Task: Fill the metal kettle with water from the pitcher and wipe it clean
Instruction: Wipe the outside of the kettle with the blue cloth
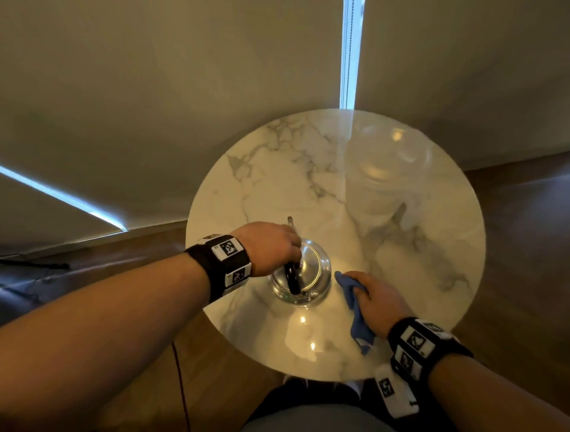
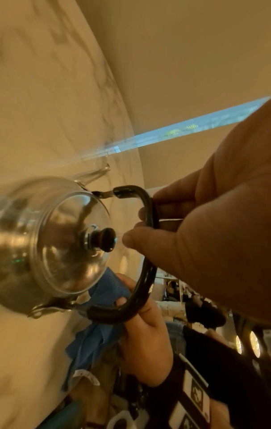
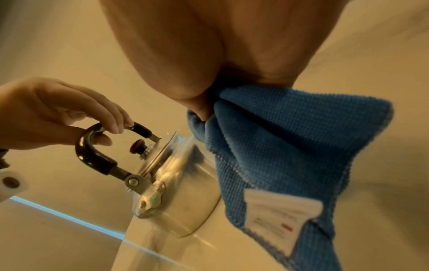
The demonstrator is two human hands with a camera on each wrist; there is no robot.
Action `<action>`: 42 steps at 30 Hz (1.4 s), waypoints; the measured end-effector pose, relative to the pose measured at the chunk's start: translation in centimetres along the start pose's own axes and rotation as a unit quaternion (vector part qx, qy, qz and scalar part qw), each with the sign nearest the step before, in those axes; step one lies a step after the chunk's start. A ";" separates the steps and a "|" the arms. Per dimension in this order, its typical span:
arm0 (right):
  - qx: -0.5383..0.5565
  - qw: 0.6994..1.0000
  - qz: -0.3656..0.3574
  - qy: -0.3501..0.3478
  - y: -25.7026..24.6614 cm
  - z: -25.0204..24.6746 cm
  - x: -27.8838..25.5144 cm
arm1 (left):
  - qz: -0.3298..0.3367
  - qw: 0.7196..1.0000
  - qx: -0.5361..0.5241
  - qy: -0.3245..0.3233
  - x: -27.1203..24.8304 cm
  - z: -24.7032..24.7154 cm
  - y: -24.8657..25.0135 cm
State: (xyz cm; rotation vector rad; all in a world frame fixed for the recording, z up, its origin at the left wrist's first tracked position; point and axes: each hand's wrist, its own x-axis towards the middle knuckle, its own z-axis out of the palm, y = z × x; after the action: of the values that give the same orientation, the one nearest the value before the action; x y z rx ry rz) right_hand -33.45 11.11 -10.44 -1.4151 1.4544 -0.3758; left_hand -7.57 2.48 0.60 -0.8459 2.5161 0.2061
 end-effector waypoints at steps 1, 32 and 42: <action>-0.004 1.000 -0.010 -0.004 -0.2 -0.1 0.1 | 0.003 1.000 0.013 -0.008 0.2 -0.2 -0.1; -0.037 0.996 0.058 0.055 -5.3 0.6 6.3 | -0.229 0.951 -0.175 0.110 6.0 -3.5 -13.1; 0.081 0.994 0.004 0.074 -7.3 -0.4 4.1 | -0.058 0.876 -0.460 0.130 5.3 1.5 -3.4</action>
State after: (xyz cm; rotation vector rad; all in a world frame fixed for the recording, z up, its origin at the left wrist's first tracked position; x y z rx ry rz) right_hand -28.85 5.43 -6.27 -1.2719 1.5126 -0.5920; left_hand -8.64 -2.60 -3.28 -1.4359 2.5396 1.4086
